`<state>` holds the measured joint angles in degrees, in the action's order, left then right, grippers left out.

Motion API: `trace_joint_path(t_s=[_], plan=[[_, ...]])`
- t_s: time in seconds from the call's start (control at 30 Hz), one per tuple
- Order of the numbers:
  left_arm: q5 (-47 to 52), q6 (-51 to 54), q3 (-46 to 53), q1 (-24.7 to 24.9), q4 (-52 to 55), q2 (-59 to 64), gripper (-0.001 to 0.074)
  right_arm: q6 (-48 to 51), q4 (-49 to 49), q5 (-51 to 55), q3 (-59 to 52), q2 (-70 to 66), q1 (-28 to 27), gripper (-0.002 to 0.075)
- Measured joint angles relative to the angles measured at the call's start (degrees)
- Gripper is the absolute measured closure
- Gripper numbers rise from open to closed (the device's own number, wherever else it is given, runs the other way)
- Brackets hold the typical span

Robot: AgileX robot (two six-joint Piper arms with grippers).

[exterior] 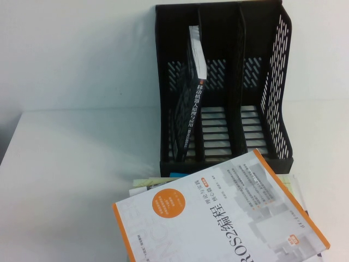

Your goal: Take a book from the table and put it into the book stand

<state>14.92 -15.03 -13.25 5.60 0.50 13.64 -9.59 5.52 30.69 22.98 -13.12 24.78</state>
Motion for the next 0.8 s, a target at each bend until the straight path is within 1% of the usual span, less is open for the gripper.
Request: trace_joint_path(t_s=[0.13, 0.23, 0.4, 0.8], plan=[[-3.7, -0.2, 9.4, -3.5, -0.5, -9.6, 0.0737, 0.0, 0.0, 0.0, 0.0, 0.0, 0.0, 0.0729], [-3.2, -0.3, 14.0, -3.8, -0.5, -13.7, 0.0737, 0.0, 0.0, 0.0, 0.0, 0.0, 0.0, 0.0729], [2.8, -0.4, 14.4, -3.4, -1.0, -14.1, 0.0737, 0.0, 0.0, 0.2, 0.0, 0.0, 0.0, 0.0729], [4.2, -0.4, 14.1, -3.2, -1.0, -14.2, 0.0737, 0.0, 0.0, 0.2, 0.0, 0.0, 0.0, 0.0729]])
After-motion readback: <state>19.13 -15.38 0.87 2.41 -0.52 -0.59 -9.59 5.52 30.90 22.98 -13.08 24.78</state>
